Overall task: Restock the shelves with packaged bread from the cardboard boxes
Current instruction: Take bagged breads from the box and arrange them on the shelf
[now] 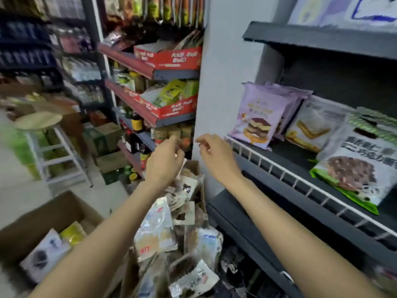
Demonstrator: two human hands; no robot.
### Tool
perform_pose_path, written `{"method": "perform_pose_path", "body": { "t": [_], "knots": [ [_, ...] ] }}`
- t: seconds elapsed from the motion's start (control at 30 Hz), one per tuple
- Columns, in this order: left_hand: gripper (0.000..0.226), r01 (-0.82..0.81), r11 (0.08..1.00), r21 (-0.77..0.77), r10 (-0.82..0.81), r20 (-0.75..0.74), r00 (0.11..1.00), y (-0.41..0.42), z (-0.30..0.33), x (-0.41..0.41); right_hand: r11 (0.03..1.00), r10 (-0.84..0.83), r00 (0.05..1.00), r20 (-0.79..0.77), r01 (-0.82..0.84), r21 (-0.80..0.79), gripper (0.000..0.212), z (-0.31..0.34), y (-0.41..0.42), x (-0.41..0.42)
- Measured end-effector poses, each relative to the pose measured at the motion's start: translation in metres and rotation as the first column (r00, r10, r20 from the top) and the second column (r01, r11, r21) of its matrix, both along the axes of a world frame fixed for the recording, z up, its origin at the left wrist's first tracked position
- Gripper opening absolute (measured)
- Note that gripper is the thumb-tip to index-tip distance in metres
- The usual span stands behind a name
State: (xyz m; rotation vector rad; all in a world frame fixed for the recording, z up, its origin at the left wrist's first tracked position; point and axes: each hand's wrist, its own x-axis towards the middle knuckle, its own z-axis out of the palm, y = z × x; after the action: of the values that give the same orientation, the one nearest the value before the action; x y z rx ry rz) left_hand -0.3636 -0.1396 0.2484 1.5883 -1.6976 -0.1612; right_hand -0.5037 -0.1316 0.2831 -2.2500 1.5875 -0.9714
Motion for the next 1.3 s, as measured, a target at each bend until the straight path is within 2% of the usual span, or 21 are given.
{"method": "perform_pose_path", "body": {
  "t": [0.17,0.27,0.37,0.5,0.6,0.7,0.77,0.87,0.93,1.0,1.1,1.17,1.3],
  "knots": [
    [0.019,-0.233,0.949,0.212,0.234,0.025,0.972,0.032,-0.072,0.132,0.945,0.231,0.972,-0.044,-0.213,0.248,0.025,-0.082,-0.005,0.129],
    [0.023,-0.322,0.864,0.387,0.337,0.031,0.941,0.054,-0.119,0.201,0.871,0.317,0.946,-0.065,-0.264,0.415,0.029,-0.134,0.004,0.195],
    [0.029,-0.346,0.751,0.562,0.364,0.085,0.927,0.069,-0.168,0.256,0.798,0.376,0.920,-0.116,-0.257,0.545,0.029,-0.188,0.011,0.247],
    [0.038,-0.342,0.569,0.748,0.360,0.147,0.921,0.081,-0.231,0.305,0.686,0.450,0.871,-0.197,-0.196,0.701,0.046,-0.257,0.014,0.295],
    [0.041,-0.329,0.427,0.842,0.333,0.192,0.923,0.082,-0.279,0.326,0.600,0.463,0.838,-0.288,-0.057,0.798,0.055,-0.308,0.013,0.315],
    [0.041,-0.304,0.375,0.876,0.279,0.206,0.938,0.079,-0.325,0.336,0.532,0.528,0.763,-0.374,0.046,0.845,0.059,-0.351,0.012,0.326],
    [0.039,-0.287,0.345,0.894,0.237,0.213,0.948,0.077,-0.349,0.339,0.531,0.575,0.704,-0.417,0.067,0.845,0.053,-0.365,0.009,0.330],
    [0.044,-0.273,0.282,0.920,0.213,0.218,0.953,0.072,-0.378,0.339,0.540,0.537,0.731,-0.421,0.086,0.837,0.054,-0.371,0.000,0.334],
    [0.052,-0.243,0.271,0.931,0.190,0.196,0.962,0.072,-0.391,0.339,0.559,0.496,0.774,-0.393,0.061,0.827,0.060,-0.370,-0.006,0.336],
    [0.049,-0.245,0.280,0.928,0.139,0.214,0.967,0.073,-0.401,0.338,0.567,0.454,0.819,-0.352,0.039,0.823,0.061,-0.368,-0.010,0.336],
    [0.045,-0.309,0.316,0.897,0.109,0.289,0.951,0.075,-0.398,0.338,0.546,0.419,0.878,-0.231,-0.040,0.836,0.047,-0.356,-0.010,0.331],
    [0.039,-0.333,0.394,0.857,0.084,0.327,0.941,0.074,-0.382,0.336,0.554,0.397,0.909,-0.124,-0.130,0.822,0.035,-0.340,-0.010,0.326],
    [0.032,-0.306,0.558,0.771,0.133,0.281,0.950,0.077,-0.330,0.326,0.636,0.389,0.921,0.003,-0.271,0.722,0.026,-0.292,-0.008,0.313]
  ]
}}
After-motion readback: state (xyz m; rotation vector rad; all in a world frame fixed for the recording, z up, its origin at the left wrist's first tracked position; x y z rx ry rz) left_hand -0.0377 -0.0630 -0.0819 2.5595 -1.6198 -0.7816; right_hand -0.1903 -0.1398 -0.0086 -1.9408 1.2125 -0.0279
